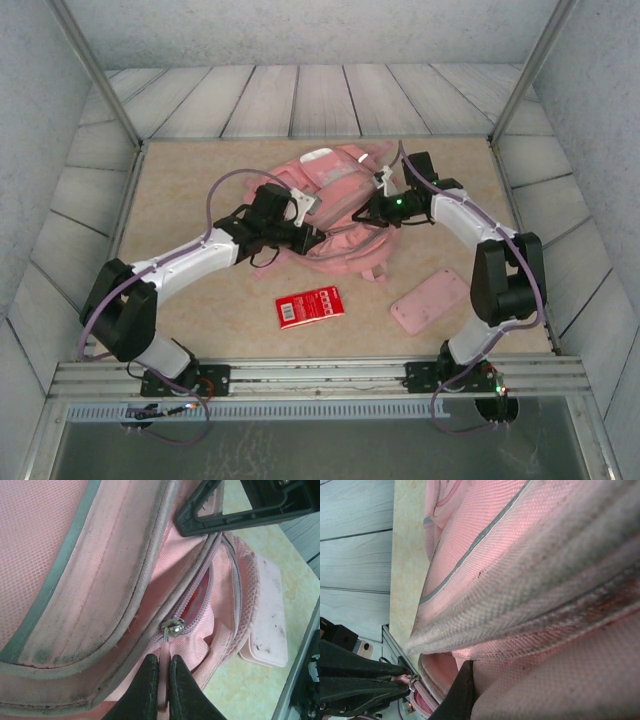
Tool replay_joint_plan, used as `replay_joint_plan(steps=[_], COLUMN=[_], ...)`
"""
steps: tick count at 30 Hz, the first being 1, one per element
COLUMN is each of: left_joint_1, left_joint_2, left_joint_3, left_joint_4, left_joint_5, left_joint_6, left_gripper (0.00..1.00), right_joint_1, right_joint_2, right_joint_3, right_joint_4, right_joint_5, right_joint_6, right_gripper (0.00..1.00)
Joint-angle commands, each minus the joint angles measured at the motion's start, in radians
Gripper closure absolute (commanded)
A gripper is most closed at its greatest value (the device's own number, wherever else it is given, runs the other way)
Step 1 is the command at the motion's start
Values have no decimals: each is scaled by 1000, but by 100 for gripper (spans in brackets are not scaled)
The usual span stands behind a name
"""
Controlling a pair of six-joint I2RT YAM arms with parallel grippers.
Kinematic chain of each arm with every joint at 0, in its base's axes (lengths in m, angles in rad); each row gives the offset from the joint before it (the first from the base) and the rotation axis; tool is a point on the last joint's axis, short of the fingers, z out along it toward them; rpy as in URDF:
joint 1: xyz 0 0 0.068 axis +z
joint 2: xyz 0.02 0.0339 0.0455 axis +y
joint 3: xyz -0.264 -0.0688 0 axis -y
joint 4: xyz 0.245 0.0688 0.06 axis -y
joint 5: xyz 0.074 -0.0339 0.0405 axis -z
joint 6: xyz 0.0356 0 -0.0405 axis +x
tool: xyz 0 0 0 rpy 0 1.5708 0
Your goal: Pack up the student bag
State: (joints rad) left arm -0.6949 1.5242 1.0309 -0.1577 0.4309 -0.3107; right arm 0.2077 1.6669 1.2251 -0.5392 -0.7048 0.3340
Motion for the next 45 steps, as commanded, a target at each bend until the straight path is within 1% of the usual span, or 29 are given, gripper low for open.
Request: replay_joint_plan(steps=[1, 3, 7, 9, 12, 16, 20, 22, 25, 27, 29, 33, 37, 41, 43, 45], left_joint_1=[111, 110, 104, 101, 77, 47, 31, 32, 29, 24, 12, -17, -46, -61, -61, -61], left_joint_2=[-15, -13, -7, 8, 28, 48, 63, 68, 62, 52, 46, 67, 132, 184, 194, 198], left_joint_3=[-73, -84, -118, -128, -140, -151, -146, -141, -151, -162, -172, -165, -118, -60, -42, -27], left_joint_4=[-398, -378, -315, -296, -281, -270, -278, -275, -229, -183, -135, -105, -180, -257, -267, -280], left_joint_5=[-221, -155, 35, 138, 222, 289, 274, 251, 236, 246, 280, 375, 386, 323, 291, 237], left_joint_6=[19, 28, 40, 45, 51, 48, 23, -11, -83, -122, -139, -119, -43, 12, 18, 16], left_gripper=[100, 100, 100, 100, 100, 100, 100, 100, 100, 100, 100, 100, 100, 100, 100, 100], right_joint_1=[-113, -114, -112, -111, -112, -112, -110, -108, -89, -62, -32, 21, 36, 39, 38, 39], right_joint_2=[0, -3, -27, -43, -63, -74, -86, -98, -130, -156, -169, -166, -160, -169, -176, -179], right_joint_3=[54, 42, -14, -38, -74, -107, -134, -153, -201, -236, -267, -315, -329, -325, -321, -323], right_joint_4=[-26, 9, 116, 161, 231, 305, 357, 388, 461, 506, 546, 622, 646, 635, 623, 617], right_joint_5=[191, 155, 99, 102, 91, 65, 75, 81, 103, 130, 151, 168, 170, 180, 183, 186], right_joint_6=[-75, -44, 44, 83, 136, 196, 240, 273, 339, 383, 420, 476, 496, 489, 481, 477], right_gripper=[99, 98, 98, 98, 98, 98, 98, 97, 98, 98, 99, 100, 100, 100, 100, 100])
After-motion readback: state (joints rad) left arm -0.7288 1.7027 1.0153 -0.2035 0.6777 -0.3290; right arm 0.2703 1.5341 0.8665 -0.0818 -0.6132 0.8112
